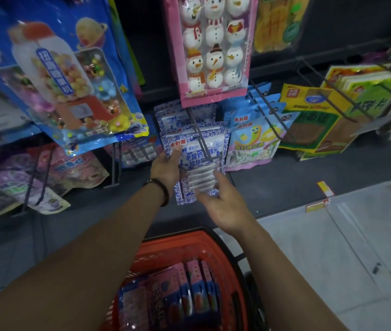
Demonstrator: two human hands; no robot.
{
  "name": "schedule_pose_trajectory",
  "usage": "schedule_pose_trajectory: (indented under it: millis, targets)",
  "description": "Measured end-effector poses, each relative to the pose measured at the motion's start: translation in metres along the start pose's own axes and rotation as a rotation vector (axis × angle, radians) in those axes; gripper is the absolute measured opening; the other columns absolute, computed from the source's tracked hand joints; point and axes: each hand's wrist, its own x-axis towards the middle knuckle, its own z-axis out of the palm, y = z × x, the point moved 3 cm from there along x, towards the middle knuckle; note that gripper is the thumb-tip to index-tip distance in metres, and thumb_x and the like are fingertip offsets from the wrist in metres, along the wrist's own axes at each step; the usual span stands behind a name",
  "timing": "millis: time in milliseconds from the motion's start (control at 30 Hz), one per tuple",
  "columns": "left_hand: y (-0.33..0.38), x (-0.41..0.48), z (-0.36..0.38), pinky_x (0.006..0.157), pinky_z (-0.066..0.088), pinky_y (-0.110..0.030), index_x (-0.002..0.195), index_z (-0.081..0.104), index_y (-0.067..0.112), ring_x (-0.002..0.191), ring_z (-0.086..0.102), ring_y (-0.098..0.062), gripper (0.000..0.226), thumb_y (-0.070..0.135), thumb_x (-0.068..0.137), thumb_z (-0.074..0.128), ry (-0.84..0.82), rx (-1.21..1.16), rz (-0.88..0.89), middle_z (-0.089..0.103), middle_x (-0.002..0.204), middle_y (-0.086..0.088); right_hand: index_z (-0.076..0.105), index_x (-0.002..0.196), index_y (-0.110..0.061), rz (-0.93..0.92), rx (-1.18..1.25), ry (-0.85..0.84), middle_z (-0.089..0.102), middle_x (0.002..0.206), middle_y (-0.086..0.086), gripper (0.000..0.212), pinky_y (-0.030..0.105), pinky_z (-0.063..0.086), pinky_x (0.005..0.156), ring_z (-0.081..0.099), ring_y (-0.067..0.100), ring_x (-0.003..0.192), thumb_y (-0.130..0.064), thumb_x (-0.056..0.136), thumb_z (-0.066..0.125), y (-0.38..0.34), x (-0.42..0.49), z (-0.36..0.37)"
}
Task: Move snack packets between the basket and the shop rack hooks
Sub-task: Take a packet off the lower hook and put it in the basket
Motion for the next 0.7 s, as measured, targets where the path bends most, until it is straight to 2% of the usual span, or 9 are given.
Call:
schedule_pose_trajectory:
  millis: [67,100,200,233,300,433,500,600,700]
  targets:
    - [-0.004,0.010,-0.004,0.096,0.062,-0.052,0.153,0.045,0.008,0.102,0.075,-0.028,0.121,0.090,0.067,0.066,0.001,0.030,-0.003,0.073,0.120,-0.013,0.039,0.161,-0.021,0.025,-0.026,-0.042,0.060,0.140,-0.012,0.067,0.023,0.041,0.104,0.054,0.016,0.134,-0.035,0.102,0.068,0.000,-0.002,0.004]
    - [-0.003,0.009,-0.005,0.093,0.063,-0.052,0.153,0.044,0.006,0.095,0.076,-0.027,0.116,0.086,0.072,0.066,-0.009,0.047,0.017,0.076,0.109,-0.011,0.036,0.162,-0.021,0.044,-0.050,-0.061,0.056,0.152,0.000,0.070,0.030,0.042,0.109,0.053,0.021,0.138,-0.038,0.102,0.068,0.000,-0.002,0.006]
    - [-0.001,0.003,-0.014,0.074,0.063,-0.023,0.131,0.062,-0.004,0.077,0.071,-0.020,0.067,0.054,0.097,0.069,0.028,0.137,0.069,0.077,0.097,-0.014,0.049,0.155,-0.020,0.082,-0.182,-0.143,0.060,0.148,0.009,0.060,0.029,0.044,0.103,0.060,0.024,0.129,-0.040,0.102,0.067,0.005,0.001,0.015]
    - [-0.004,0.000,-0.020,0.073,0.060,-0.020,0.124,0.065,-0.001,0.082,0.071,-0.020,0.053,0.045,0.098,0.071,0.047,0.188,0.065,0.076,0.104,-0.014,0.054,0.151,-0.018,0.080,-0.235,-0.172,0.063,0.145,0.008,0.056,0.028,0.045,0.103,0.062,0.024,0.129,-0.041,0.102,0.067,0.007,0.001,0.019]
    - [-0.011,-0.015,-0.036,0.086,0.061,-0.033,0.109,0.065,0.018,0.096,0.071,-0.026,0.030,0.040,0.091,0.077,0.048,0.256,0.028,0.073,0.112,-0.010,0.064,0.142,-0.017,0.069,-0.338,-0.222,0.069,0.140,0.009,0.049,0.029,0.048,0.106,0.065,0.025,0.128,-0.042,0.101,0.068,0.012,-0.002,0.030]
    - [-0.034,-0.074,-0.081,0.068,0.055,-0.035,0.088,0.065,0.023,0.074,0.068,-0.027,0.015,0.014,0.096,0.073,-0.255,0.249,0.005,0.071,0.090,-0.011,0.077,0.118,-0.023,0.017,-0.548,-0.338,0.077,0.123,0.006,0.027,0.033,0.053,0.101,0.069,0.027,0.119,-0.040,0.100,0.066,0.022,-0.019,0.063]
    - [-0.043,-0.106,-0.111,0.063,0.054,-0.029,0.088,0.072,0.022,0.070,0.071,-0.019,0.008,0.021,0.096,0.073,-0.438,0.456,0.065,0.076,0.086,-0.010,0.078,0.109,-0.025,-0.013,-0.636,-0.388,0.079,0.115,0.004,0.024,0.031,0.054,0.093,0.071,0.026,0.112,-0.041,0.098,0.065,0.025,-0.030,0.083]
    - [-0.062,-0.140,-0.164,0.074,0.050,-0.015,0.098,0.075,0.022,0.077,0.069,0.003,0.007,0.027,0.101,0.070,-0.586,0.828,0.196,0.079,0.094,0.002,0.078,0.107,-0.022,0.016,-0.696,-0.456,0.079,0.112,0.006,0.024,0.027,0.046,0.083,0.071,0.025,0.108,-0.040,0.100,0.064,0.038,-0.049,0.113]
    - [-0.087,-0.163,-0.208,0.082,0.043,-0.008,0.102,0.076,0.025,0.092,0.064,0.008,0.006,0.026,0.099,0.072,-0.607,0.980,0.278,0.076,0.101,0.015,0.078,0.110,-0.018,0.137,-0.729,-0.508,0.077,0.117,0.011,0.026,0.026,0.043,0.081,0.070,0.028,0.112,-0.036,0.102,0.062,0.066,-0.063,0.143]
